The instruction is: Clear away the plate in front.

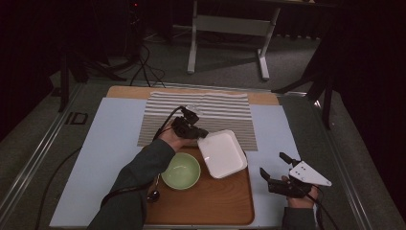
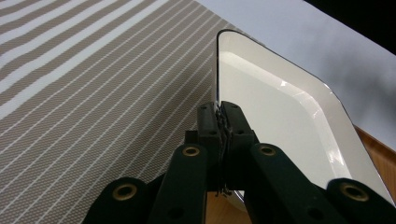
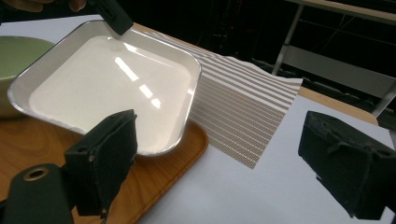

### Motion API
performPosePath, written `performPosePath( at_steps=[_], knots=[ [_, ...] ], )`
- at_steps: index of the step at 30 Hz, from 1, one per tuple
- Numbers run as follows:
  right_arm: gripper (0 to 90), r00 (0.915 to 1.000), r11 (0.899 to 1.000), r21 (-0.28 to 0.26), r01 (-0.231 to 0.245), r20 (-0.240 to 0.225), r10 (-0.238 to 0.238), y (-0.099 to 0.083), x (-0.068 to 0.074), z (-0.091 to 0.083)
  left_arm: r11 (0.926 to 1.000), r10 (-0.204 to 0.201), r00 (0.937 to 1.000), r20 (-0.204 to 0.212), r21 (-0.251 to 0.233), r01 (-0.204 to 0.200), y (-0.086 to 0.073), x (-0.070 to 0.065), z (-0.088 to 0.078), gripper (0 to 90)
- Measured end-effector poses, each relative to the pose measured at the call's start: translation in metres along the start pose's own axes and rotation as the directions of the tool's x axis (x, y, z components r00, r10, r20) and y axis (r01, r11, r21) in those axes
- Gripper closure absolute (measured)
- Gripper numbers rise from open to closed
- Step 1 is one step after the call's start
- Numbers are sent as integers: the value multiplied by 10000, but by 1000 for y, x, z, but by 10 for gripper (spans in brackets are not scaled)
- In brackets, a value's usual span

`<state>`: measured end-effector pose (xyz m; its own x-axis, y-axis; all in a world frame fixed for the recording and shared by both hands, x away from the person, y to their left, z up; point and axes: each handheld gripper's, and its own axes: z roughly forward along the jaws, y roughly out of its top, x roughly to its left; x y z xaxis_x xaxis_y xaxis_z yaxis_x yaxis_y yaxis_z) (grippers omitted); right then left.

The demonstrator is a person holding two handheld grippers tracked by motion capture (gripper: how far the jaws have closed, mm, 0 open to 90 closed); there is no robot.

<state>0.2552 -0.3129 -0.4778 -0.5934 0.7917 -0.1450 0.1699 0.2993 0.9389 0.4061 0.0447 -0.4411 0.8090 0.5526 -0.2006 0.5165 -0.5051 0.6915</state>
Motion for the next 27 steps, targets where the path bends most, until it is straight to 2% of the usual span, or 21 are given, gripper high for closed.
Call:
performPosePath(
  at_steps=[8,13,15,27],
  knots=[
    [111,10000,10000,21,19,-34,-19,0,1,1,9996,272,9989,389,54,-275,-2,-10,5,889],
    [112,10000,10000,14,-1,-28,1,0,1,0,9994,332,9981,525,49,-335,-5,-15,7,889],
    [112,10000,10000,16,14,-34,-14,0,1,1,9988,468,9975,538,116,-475,-7,-19,9,889],
    [112,10000,10000,24,43,-77,-43,0,1,2,9972,547,9930,1050,444,-596,-12,-29,20,890]
  ],
)
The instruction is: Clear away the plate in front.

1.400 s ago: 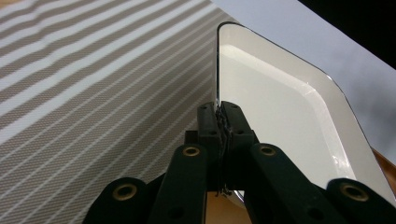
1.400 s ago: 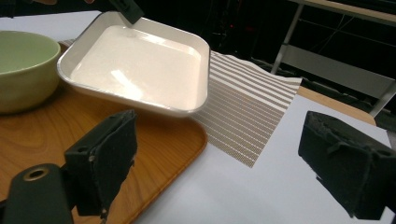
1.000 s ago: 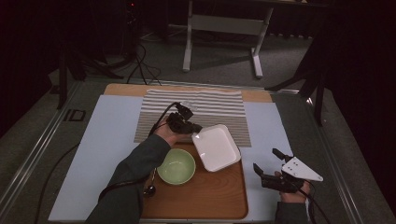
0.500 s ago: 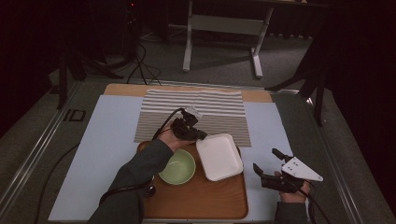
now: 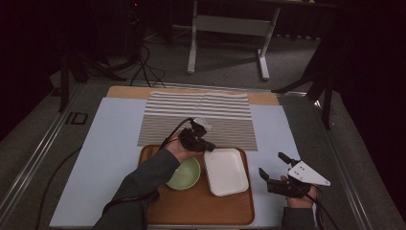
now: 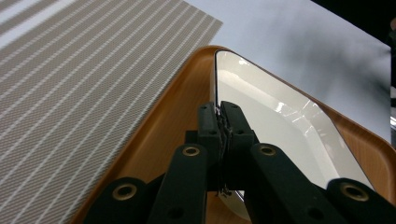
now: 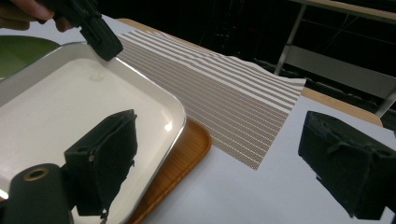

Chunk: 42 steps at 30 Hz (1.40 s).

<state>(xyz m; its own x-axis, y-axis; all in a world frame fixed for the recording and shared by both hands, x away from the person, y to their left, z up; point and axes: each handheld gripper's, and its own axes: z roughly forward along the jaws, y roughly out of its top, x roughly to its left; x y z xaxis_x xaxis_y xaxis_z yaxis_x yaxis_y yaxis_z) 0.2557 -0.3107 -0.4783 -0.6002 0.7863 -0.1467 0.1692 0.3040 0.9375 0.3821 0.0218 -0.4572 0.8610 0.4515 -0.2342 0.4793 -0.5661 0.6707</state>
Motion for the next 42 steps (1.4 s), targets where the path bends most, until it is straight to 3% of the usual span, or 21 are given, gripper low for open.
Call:
performPosePath(
  at_steps=[6,15,24,29,33,36,42],
  knots=[
    [112,10000,10000,-2,-1,-5,1,0,0,0,9997,36,9997,250,222,-41,1,-1,7,890],
    [112,10000,10000,27,27,-40,-27,0,0,1,9988,-81,9996,264,479,69,-3,-2,12,887],
    [112,10000,10000,42,54,-77,-54,1,2,1,9947,47,9999,-153,1031,-31,3,-7,23,860],
    [112,10000,10000,38,24,-70,-23,1,2,1,9862,-4,9984,-567,1654,98,5,-7,36,829],
    [112,10000,10000,31,28,-83,-27,1,2,1,9856,-123,9976,-676,1672,235,3,-6,41,801],
    [112,10000,10000,17,18,-67,-18,1,2,0,9866,-313,9966,-757,1572,429,2,-4,40,728],
    [112,10000,10000,26,36,-77,-36,1,2,1,9953,-470,9933,-1054,792,555,-1,-1,22,634]
  ],
)
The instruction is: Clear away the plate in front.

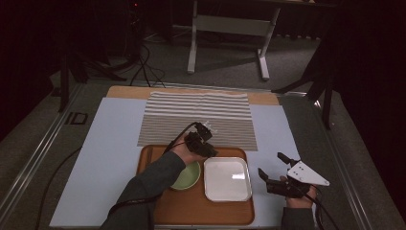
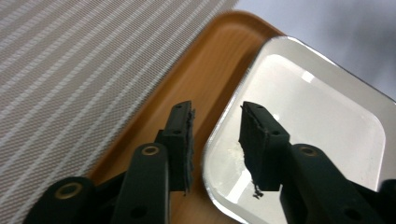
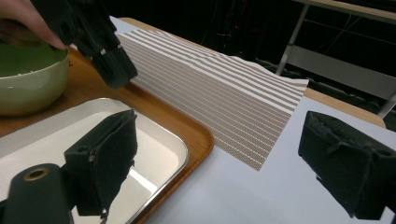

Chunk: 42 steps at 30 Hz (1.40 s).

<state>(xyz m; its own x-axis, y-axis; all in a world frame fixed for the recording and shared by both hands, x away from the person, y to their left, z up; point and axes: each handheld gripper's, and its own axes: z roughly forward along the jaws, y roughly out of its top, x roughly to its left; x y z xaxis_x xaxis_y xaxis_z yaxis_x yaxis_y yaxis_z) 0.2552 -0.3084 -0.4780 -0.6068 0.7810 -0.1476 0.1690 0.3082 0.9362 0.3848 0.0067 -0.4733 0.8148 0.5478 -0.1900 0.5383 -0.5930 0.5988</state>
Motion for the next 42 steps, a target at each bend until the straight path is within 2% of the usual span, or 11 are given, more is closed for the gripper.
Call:
performPosePath(
  at_steps=[7,10,13,21,24,26,28,37,38,40,42],
  knots=[
    [112,10000,10000,2,19,-3,-19,0,0,0,9940,-176,9987,-474,-1088,123,-8,5,-23,571],
    [112,10000,10000,24,35,-17,-35,0,1,0,9800,-293,9947,-982,-1988,92,-16,7,-40,536],
    [111,10000,10000,35,40,-28,-40,1,1,0,9664,-444,9931,-1083,-2567,152,-23,10,-54,523],
    [112,10000,10000,53,51,-54,-51,0,2,1,9606,-710,9801,-1854,-2773,172,-44,19,-74,498],
    [112,10000,10000,56,43,-57,-43,0,2,1,9578,-907,9736,-2096,-2860,276,-57,24,-81,481],
    [111,10000,10000,56,34,-44,-33,0,2,1,9555,-972,9615,-2569,-2944,179,-71,28,-87,480],
    [112,10000,10000,77,22,-39,-22,0,1,1,9533,-1055,9593,-2621,-3011,226,-76,30,-89,479],
    [112,10000,10000,94,27,-60,-26,0,2,3,9052,-1887,9249,-3302,-4237,335,-122,31,-118,458],
    [112,10000,10000,89,20,-61,-19,0,2,3,9052,-1887,9249,-3302,-4237,335,-122,31,-118,458],
    [112,10000,10000,96,22,-64,-21,0,2,3,8971,-1873,9125,-3637,-4418,80,-132,27,-125,452],
    [112,10000,9999,103,23,-67,-22,0,2,3,8911,-1900,9088,-3715,-4537,8,-138,26,-129,448]
  ],
)
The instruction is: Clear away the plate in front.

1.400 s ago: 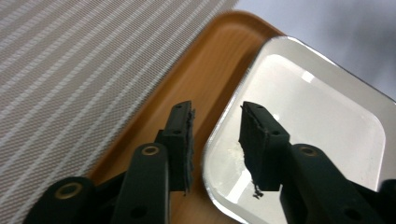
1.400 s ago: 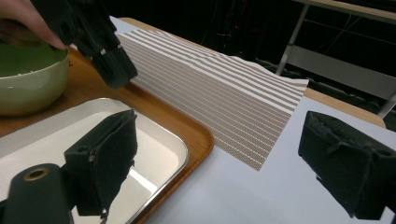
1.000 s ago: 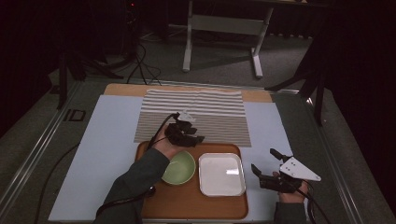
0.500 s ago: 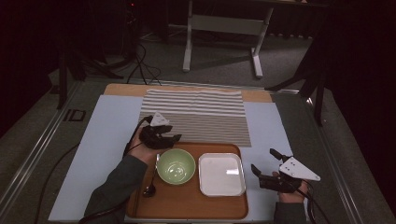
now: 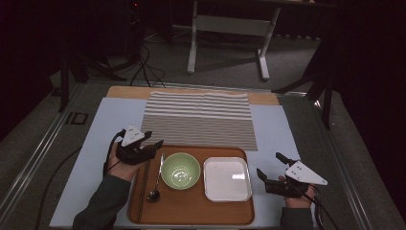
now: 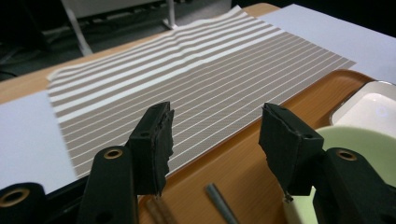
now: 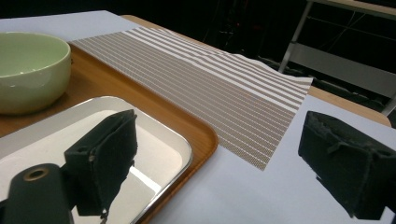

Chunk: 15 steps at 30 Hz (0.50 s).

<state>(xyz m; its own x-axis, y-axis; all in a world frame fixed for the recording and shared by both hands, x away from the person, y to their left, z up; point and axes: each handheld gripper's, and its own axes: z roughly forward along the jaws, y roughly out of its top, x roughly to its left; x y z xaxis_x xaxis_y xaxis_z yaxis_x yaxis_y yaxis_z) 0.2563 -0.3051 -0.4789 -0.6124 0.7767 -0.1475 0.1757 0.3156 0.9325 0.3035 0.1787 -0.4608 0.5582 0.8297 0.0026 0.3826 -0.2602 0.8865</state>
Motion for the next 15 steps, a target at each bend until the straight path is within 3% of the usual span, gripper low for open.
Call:
performPosePath(
  at_steps=[9,15],
  knots=[
    [112,10000,10000,43,-3,-39,3,0,0,1,9995,-164,9991,-384,-273,154,-25,5,-23,444],
    [112,10000,10000,58,-3,-60,3,0,1,1,9984,-279,9980,-575,-507,250,-33,6,-40,436]
  ],
)
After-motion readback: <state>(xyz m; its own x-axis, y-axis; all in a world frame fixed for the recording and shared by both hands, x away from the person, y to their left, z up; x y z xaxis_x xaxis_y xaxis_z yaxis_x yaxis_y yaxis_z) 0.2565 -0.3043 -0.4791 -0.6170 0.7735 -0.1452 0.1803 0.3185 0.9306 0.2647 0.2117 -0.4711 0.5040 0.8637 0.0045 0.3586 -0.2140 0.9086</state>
